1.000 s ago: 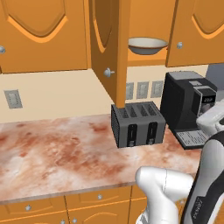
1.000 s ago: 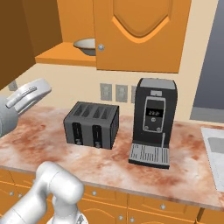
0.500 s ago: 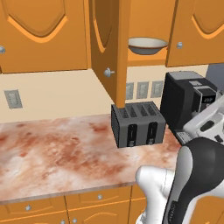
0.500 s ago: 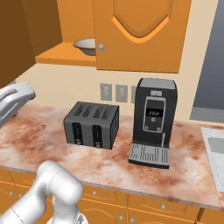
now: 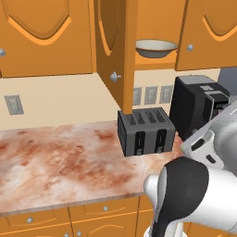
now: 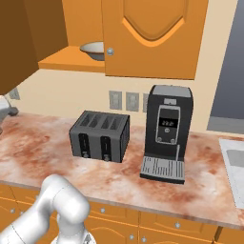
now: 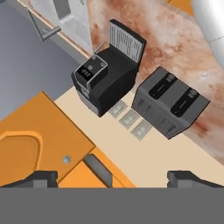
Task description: Pick the mug and place it in the sink. Pick the bowl and place it in the open cabinet and then close the cabinet.
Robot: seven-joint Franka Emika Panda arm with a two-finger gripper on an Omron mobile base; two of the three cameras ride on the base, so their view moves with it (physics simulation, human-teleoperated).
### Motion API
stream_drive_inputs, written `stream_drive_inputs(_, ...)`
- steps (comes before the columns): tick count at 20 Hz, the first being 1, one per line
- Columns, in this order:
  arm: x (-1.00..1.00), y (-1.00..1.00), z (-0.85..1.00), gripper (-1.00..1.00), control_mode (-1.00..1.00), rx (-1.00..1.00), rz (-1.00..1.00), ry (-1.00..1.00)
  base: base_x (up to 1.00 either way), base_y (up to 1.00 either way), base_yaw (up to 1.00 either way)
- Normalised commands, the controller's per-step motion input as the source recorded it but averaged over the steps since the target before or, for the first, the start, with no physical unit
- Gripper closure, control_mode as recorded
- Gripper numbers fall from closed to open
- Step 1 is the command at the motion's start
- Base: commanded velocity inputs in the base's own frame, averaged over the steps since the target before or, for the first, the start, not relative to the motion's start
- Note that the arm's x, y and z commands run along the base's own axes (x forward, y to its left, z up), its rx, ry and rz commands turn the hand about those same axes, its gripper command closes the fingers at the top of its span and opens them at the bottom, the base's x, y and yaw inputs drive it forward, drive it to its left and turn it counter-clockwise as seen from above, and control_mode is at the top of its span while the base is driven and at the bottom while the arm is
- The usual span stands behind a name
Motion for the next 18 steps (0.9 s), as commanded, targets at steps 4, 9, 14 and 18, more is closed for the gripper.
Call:
stream_drive_inputs(4,0.00,1.00,0.22,-1.00,-1.00,0.03,-0.16,-0.41,0.00,0.00,0.00)
stream_drive_inputs(9,0.00,1.00,0.34,-1.00,-1.00,-0.20,-0.14,-0.38,0.00,0.00,0.00)
stream_drive_inputs(14,0.00,1.00,0.15,-1.00,-1.00,-0.11,-0.07,-0.19,0.00,0.00,0.00)
stream_drive_inputs(18,0.20,1.00,0.00,-1.00,-1.00,-0.09,-0.02,0.01,0.00,0.00,0.00)
